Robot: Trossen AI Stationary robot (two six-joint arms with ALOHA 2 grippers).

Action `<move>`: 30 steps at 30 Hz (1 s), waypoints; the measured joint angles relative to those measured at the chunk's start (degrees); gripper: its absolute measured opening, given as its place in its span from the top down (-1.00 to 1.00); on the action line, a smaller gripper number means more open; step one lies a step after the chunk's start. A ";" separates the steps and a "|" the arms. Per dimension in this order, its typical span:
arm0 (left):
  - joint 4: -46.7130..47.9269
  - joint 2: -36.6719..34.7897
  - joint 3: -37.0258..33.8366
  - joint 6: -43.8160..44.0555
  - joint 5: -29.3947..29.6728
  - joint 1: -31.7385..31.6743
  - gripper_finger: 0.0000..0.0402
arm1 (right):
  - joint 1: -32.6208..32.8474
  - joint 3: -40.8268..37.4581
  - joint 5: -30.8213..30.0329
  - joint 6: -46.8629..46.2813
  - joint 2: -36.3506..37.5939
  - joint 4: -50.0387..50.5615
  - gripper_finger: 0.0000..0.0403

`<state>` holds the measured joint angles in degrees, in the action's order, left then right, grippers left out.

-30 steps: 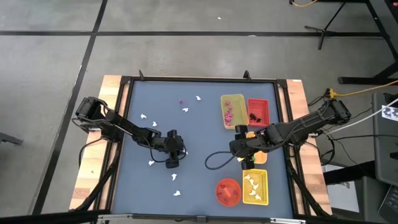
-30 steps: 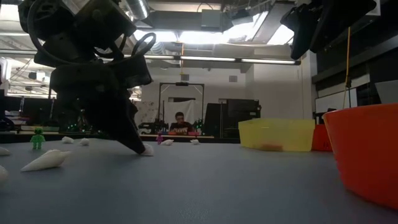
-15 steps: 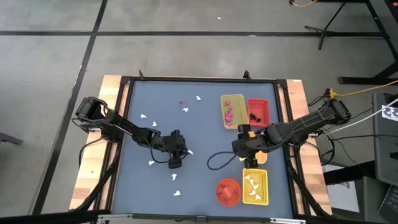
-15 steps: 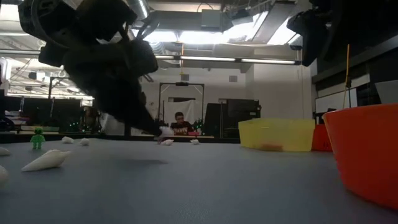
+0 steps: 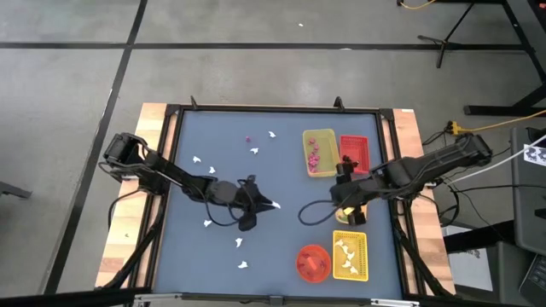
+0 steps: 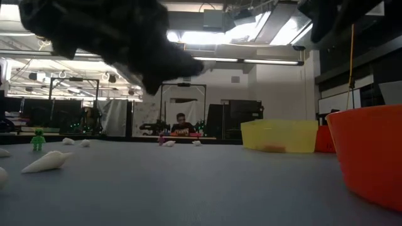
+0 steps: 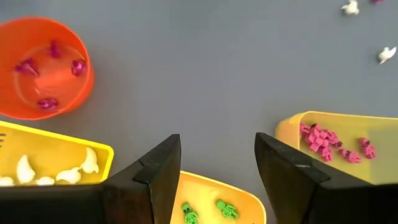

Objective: Sort Halloween decoration
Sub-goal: Put the white ghost toy into the yellow box

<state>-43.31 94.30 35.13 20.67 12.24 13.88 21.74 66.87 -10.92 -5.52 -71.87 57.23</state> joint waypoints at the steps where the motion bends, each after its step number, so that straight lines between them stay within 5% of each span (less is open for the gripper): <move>1: 0.19 0.00 1.12 -0.37 0.45 0.22 0.76 | 0.00 0.00 0.00 0.00 0.84 0.01 -0.02; 11: 2.10 4.34 16.98 -9.26 1.15 1.83 0.76 | 0.00 0.00 -0.09 0.04 6.44 -0.04 -0.02; 30: 2.45 32.64 52.23 -10.77 -0.02 5.10 0.76 | 0.00 0.00 -1.98 0.11 10.65 -0.13 -0.02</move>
<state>-40.86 126.94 87.36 9.90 12.22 18.98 21.74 66.87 -12.90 -5.41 -61.21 57.10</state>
